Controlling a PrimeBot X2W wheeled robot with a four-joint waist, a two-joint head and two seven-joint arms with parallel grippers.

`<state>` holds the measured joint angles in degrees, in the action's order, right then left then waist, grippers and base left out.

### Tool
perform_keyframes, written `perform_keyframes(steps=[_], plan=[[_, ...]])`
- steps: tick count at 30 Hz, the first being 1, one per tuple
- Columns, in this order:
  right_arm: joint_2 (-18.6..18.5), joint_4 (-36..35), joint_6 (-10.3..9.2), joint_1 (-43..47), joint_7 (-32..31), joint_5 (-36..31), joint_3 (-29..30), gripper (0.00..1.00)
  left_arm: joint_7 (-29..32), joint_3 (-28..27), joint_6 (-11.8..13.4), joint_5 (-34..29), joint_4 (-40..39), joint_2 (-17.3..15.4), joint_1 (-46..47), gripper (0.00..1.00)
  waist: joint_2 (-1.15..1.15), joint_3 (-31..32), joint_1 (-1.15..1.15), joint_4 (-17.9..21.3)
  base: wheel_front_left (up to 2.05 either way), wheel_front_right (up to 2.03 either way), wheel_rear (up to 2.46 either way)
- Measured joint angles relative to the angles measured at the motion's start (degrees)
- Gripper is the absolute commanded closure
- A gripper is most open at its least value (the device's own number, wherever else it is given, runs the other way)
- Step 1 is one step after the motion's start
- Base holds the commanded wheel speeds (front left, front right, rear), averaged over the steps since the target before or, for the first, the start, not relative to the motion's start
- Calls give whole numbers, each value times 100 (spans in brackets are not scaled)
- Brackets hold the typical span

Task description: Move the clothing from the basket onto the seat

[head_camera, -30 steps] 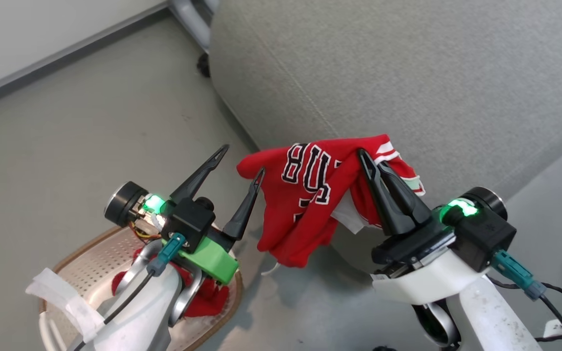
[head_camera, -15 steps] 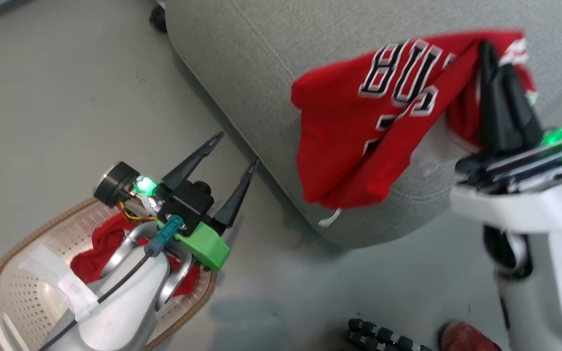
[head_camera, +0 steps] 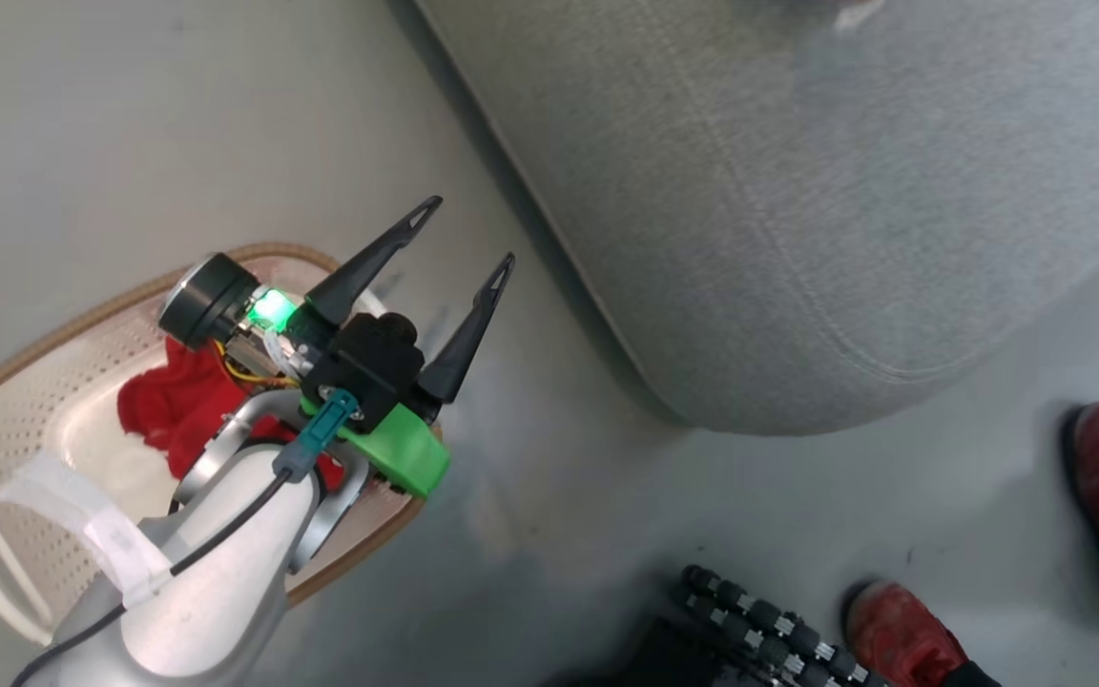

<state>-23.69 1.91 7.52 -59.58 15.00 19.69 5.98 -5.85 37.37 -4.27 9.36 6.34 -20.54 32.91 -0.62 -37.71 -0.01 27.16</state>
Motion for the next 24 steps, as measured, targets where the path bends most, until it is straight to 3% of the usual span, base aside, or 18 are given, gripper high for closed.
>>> perform_keyframes(steps=[5, 12, 17, 24], plan=[[-420, 720, 0, -327, 1, 0, 201, 100, -77, -2, 16, 0, -38, 11, 121, 0, 0, -281, 0, -311, 0, 0, 0], [-267, 1763, 1, 471, 0, -192, 298, 100, -232, 41, 32, 21, 122, 58, 147, 0, 0, -568, 0, -671, 0, 0, 0], [147, 2199, 0, 1598, 0, -350, 504, 100, -337, 92, 43, 67, 240, 166, 164, 0, 0, -623, 0, -896, 0, 0, 0], [898, 2212, 1, 2960, 0, -434, 1040, 100, -533, 137, 83, 140, 457, 270, 142, 0, 0, -490, 0, -1090, 0, 0, 0]])
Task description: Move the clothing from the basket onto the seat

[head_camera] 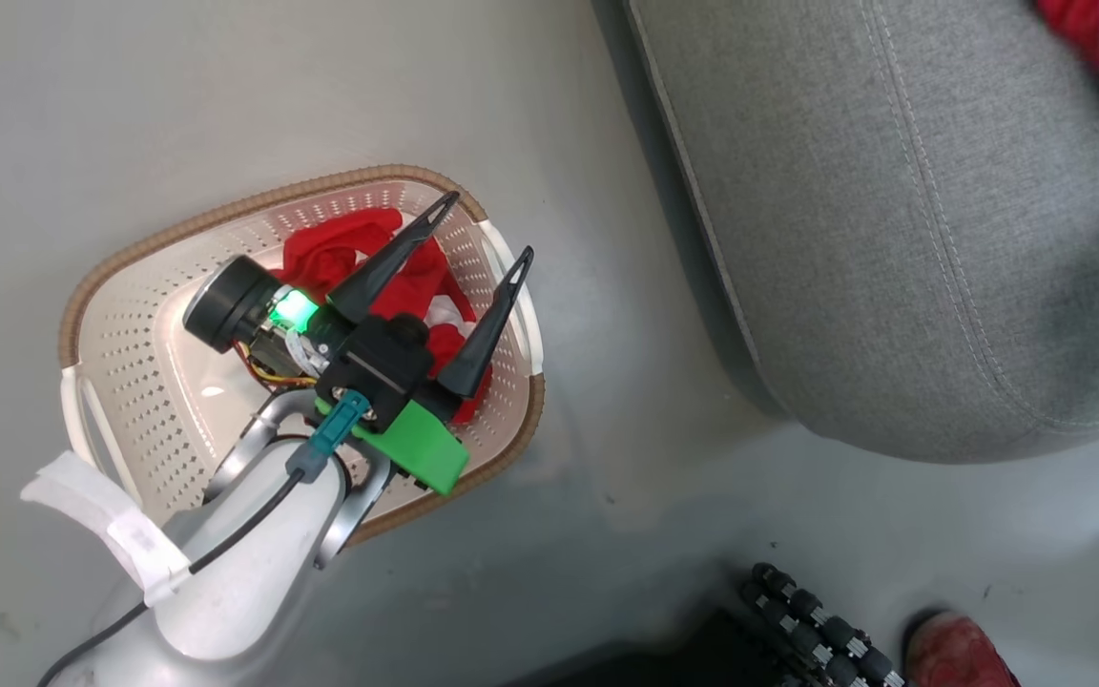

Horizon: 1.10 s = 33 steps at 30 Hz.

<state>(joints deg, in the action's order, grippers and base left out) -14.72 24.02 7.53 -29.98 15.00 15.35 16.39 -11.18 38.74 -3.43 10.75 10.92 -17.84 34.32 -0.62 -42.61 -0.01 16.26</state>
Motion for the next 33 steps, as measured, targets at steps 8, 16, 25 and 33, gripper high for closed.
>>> perform_keyframes(steps=[8, 16, 25, 33], plan=[[778, -626, -1, 895, 0, -292, 689, 0, -196, 2, 113, 172, 254, 115, -248, 0, 0, 381, 0, -15, 0, 0, 0], [1101, -1574, 0, 1672, 0, -344, 510, 0, -356, -47, 222, 357, 482, 453, -525, 0, 0, 944, 1, -115, 0, 0, 0], [846, -2080, 0, 2125, 0, -179, -722, 0, -386, -510, 448, 527, 471, 756, -1161, 0, 0, 1624, 1, -511, 0, 0, 0], [896, -1887, 0, 2411, 0, 18, -1629, 0, -386, -1376, 644, 355, 133, 1028, -1987, 0, 0, 2286, 1, -1086, 0, 0, 0]])
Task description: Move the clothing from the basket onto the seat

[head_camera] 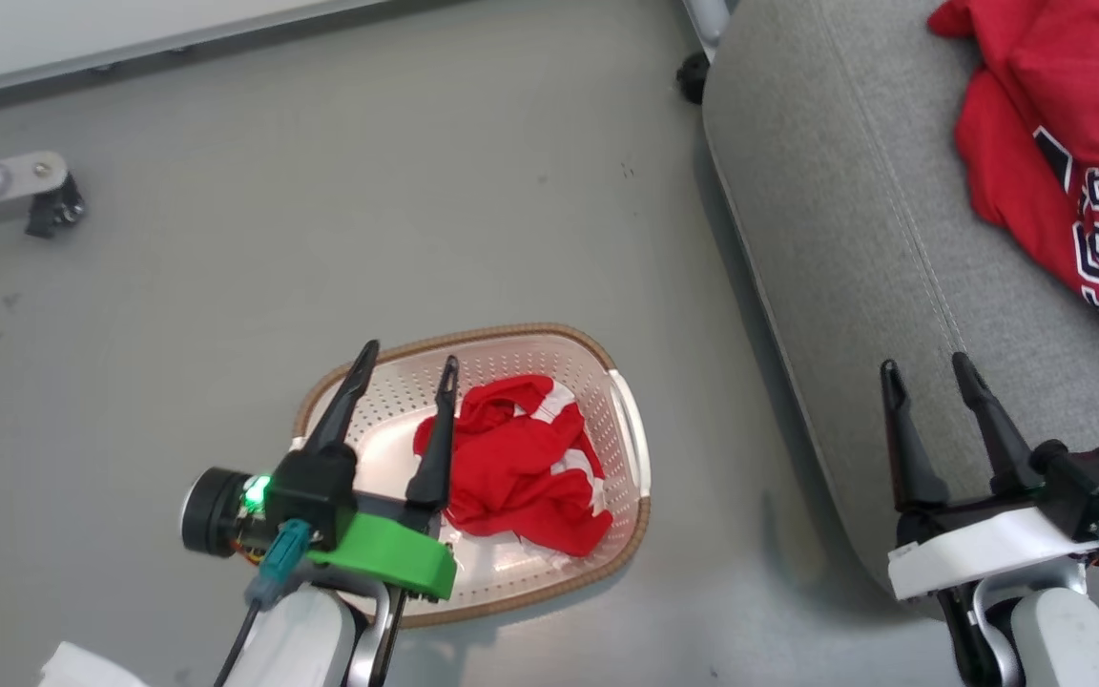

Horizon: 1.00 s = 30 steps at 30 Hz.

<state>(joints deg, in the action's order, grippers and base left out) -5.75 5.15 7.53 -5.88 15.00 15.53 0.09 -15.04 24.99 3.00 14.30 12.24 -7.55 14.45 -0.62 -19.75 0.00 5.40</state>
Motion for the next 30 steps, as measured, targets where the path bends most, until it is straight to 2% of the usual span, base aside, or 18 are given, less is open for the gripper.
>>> perform_keyframes(steps=[8, 14, 19, 30], plan=[[91, 155, 0, 141, 0, -105, -655, 0, -1, -1027, -46, -160, -571, 256, -1030, 0, 0, 762, 0, -466, 0, 0, 0], [131, 198, 0, 184, 0, -268, -804, 0, -9, -1625, -352, -343, -1148, 409, -1532, 0, 0, 1329, 0, -736, 0, 0, 0], [186, 121, 0, 284, 0, -389, -683, 0, -9, -1748, -557, -665, -1349, 442, -1881, 0, 0, 1729, 0, -848, 0, 0, 0], [237, 107, 0, 831, 0, -568, -538, 0, -9, -1859, -702, -983, -1349, 463, -2477, 0, 0, 2274, 0, -780, 0, 0, 0]])
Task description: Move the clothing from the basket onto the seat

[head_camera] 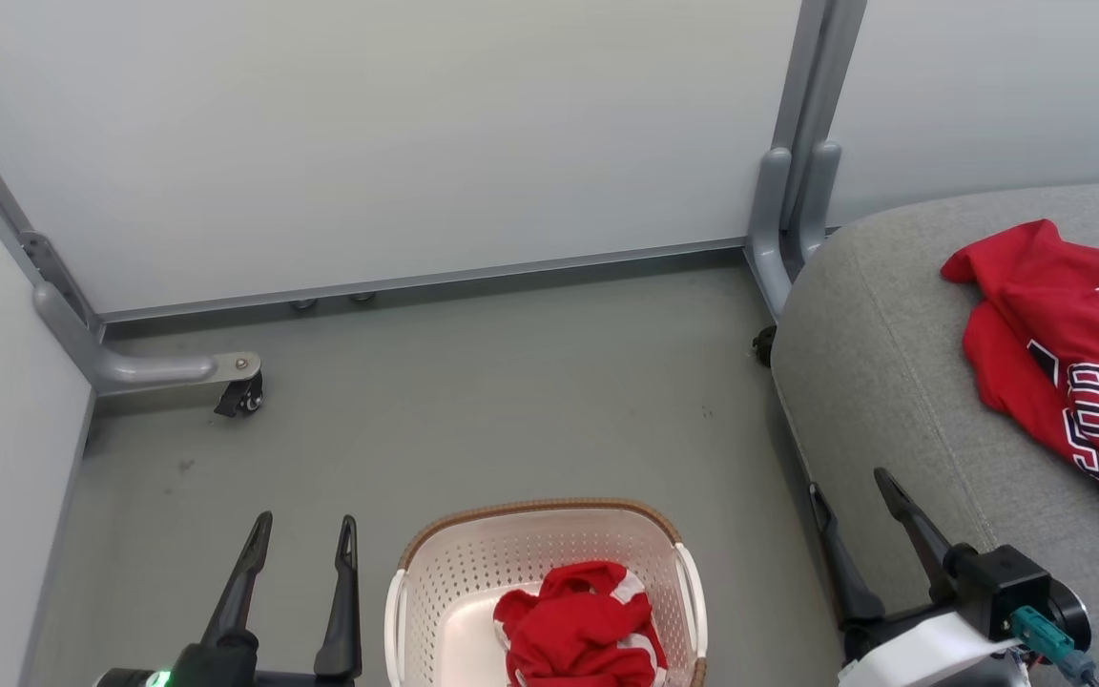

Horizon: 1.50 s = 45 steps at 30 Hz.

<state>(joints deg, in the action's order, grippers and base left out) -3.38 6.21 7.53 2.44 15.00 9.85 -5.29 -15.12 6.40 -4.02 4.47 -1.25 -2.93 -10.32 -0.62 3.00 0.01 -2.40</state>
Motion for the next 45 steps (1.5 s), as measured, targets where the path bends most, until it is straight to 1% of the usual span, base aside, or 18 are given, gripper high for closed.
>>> perform_keyframes(steps=[3, 6, 17, 27, 45], plan=[[-1, 63, 0, 135, 0, 2, -9, 0, 0, -10, 32, -40, 21, 0, -67, 0, 0, 73, 0, 43, 0, 0, 0], [0, 120, 0, 218, 0, 25, -29, 0, 0, -43, 105, 82, 78, 2, -193, 0, 0, 152, 0, 88, 0, 0, 0], [-8, 213, 0, 247, 0, 94, -135, 0, 0, -46, 99, 102, 177, 2, -221, 0, 0, 300, 0, 206, 0, 0, 0], [-64, 223, 0, 248, 0, 122, -156, 0, 0, 25, 97, 104, 347, 3, -222, 0, 0, 256, 0, 183, 0, 0, 0], [-85, 201, 0, 265, 0, 125, -201, 0, 0, 56, 134, 102, 415, 3, -217, 0, 0, 102, 0, 207, 0, 0, 0]])
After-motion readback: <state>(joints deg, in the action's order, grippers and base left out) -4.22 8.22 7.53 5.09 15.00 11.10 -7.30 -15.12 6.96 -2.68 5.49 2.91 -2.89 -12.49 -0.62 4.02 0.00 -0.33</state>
